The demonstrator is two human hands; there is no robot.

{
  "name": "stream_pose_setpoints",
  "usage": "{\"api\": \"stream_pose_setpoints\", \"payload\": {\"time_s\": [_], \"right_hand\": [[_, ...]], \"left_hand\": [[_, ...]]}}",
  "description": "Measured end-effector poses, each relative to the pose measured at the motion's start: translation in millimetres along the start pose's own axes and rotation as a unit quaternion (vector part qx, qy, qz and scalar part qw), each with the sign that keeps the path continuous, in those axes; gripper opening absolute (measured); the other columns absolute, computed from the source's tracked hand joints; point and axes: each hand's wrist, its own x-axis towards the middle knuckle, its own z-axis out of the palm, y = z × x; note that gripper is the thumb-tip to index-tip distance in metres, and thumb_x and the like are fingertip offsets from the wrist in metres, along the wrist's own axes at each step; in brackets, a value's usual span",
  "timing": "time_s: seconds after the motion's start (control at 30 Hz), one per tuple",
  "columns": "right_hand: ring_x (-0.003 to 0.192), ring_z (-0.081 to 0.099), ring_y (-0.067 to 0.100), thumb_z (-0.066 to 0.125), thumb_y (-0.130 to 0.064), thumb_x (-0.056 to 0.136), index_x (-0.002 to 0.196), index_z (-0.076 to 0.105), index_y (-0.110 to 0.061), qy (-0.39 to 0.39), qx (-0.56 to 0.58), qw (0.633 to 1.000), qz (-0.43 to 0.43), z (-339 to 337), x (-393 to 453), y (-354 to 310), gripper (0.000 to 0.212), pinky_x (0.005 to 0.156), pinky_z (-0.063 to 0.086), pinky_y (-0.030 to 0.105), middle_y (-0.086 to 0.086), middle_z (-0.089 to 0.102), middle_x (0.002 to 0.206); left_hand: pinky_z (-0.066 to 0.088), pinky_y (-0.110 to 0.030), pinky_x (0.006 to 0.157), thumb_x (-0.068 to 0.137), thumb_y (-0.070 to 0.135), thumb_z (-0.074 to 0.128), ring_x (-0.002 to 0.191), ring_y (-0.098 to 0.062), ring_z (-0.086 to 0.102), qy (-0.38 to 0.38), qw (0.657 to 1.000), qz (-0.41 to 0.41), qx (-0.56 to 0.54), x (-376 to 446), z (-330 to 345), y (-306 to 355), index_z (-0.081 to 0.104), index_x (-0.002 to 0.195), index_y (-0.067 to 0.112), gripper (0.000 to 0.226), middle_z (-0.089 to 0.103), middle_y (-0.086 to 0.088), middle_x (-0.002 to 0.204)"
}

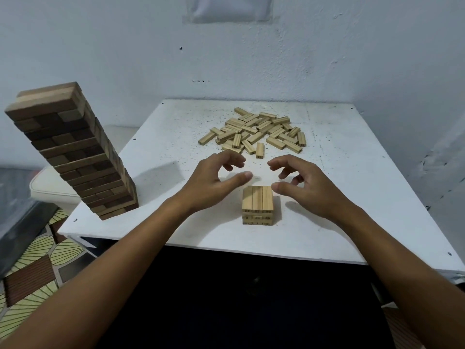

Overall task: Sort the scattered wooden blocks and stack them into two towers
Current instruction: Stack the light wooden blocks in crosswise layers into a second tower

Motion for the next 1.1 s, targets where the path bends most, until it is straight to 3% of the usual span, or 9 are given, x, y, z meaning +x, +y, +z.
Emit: {"api": "stream_pose_setpoints", "payload": {"time_s": [0.13,0.3,0.4,0.5,0.6,0.7,0.83,0.93,1.1], "right_hand": [[0.105,0.055,0.002,0.068,-0.019,0.086,0.111,0.06,-0.036,0.015,-0.009,1.0,0.01,0,25,13,0.031,0.075,0.042,0.021,-0.016,0.059,0.119],[0.13,0.045,0.018,0.058,-0.01,0.091,0.129,0.059,-0.014,-0.013,-0.113,0.994,-0.004,6,75,29,0.038,0.097,0.035,0.025,0.004,0.053,0.139],[0.145,0.023,0.021,0.049,-0.011,0.096,0.143,0.046,-0.015,-0.048,-0.185,0.981,-0.014,14,96,33,0.047,0.111,0.024,0.031,0.005,0.037,0.153],[0.15,0.003,0.02,0.039,-0.013,0.1,0.151,0.033,-0.017,-0.091,-0.231,0.968,-0.023,21,103,38,0.051,0.117,0.017,0.039,0.001,0.02,0.161],[0.15,0.002,0.017,0.034,-0.017,0.103,0.153,0.027,-0.017,-0.115,-0.269,0.956,-0.023,23,101,42,0.05,0.119,0.015,0.037,0.0,0.015,0.162],[0.15,0.005,0.014,0.033,-0.017,0.103,0.152,0.028,-0.017,-0.111,-0.285,0.952,-0.026,21,93,41,0.05,0.119,0.02,0.039,-0.002,0.017,0.161],[0.148,0.014,0.013,0.036,-0.017,0.103,0.148,0.039,-0.017,-0.095,-0.287,0.952,-0.043,18,76,37,0.045,0.118,0.025,0.037,-0.003,0.028,0.158],[0.142,0.029,0.015,0.042,-0.017,0.101,0.139,0.051,-0.016,-0.078,-0.282,0.953,-0.078,17,66,35,0.039,0.111,0.033,0.036,-0.001,0.043,0.15],[0.128,0.041,0.013,0.054,-0.015,0.096,0.126,0.064,-0.015,-0.068,-0.245,0.961,-0.107,20,62,32,0.032,0.101,0.039,0.03,-0.001,0.056,0.136]], "left_hand": [[0.036,-0.02,0.072,0.088,0.037,0.068,0.098,-0.008,0.055,0.042,0.997,-0.016,0.067,22,0,-21,0.064,0.112,0.023,0.028,0.062,0.013,0.11],[0.039,-0.038,0.097,0.091,0.03,0.063,0.123,-0.024,0.048,0.038,0.983,-0.015,0.181,65,7,-41,0.061,0.127,0.016,0.039,0.061,0.0,0.132],[0.033,-0.051,0.103,0.093,0.031,0.059,0.132,-0.026,0.04,0.017,0.969,-0.019,0.246,88,13,-45,0.057,0.134,0.02,0.043,0.05,0.0,0.144],[0.029,-0.048,0.101,0.095,0.032,0.051,0.132,-0.025,0.038,0.002,0.951,-0.004,0.309,96,20,-46,0.059,0.131,0.022,0.038,0.048,0.001,0.146],[0.028,-0.042,0.087,0.094,0.039,0.037,0.118,-0.024,0.051,0.03,0.944,0.037,0.326,86,26,-48,0.066,0.105,0.018,0.038,0.062,0.003,0.125],[0.026,-0.036,0.081,0.092,0.04,0.025,0.108,-0.027,0.055,0.05,0.949,0.073,0.301,70,26,-48,0.069,0.098,0.011,0.054,0.066,-0.001,0.115],[0.035,-0.033,0.078,0.094,0.025,0.043,0.091,-0.029,0.061,0.08,0.954,0.094,0.272,49,24,-48,0.074,0.087,0.007,0.037,0.071,-0.006,0.1],[0.048,-0.036,0.063,0.092,0.019,0.055,0.074,-0.023,0.062,0.067,0.969,0.113,0.207,30,19,-43,0.071,0.071,0.004,0.031,0.069,-0.007,0.081],[0.05,-0.022,0.065,0.084,0.022,0.07,0.079,-0.007,0.065,0.047,0.99,0.088,0.095,15,13,-38,0.077,0.086,0.011,0.013,0.073,0.003,0.089]]}}
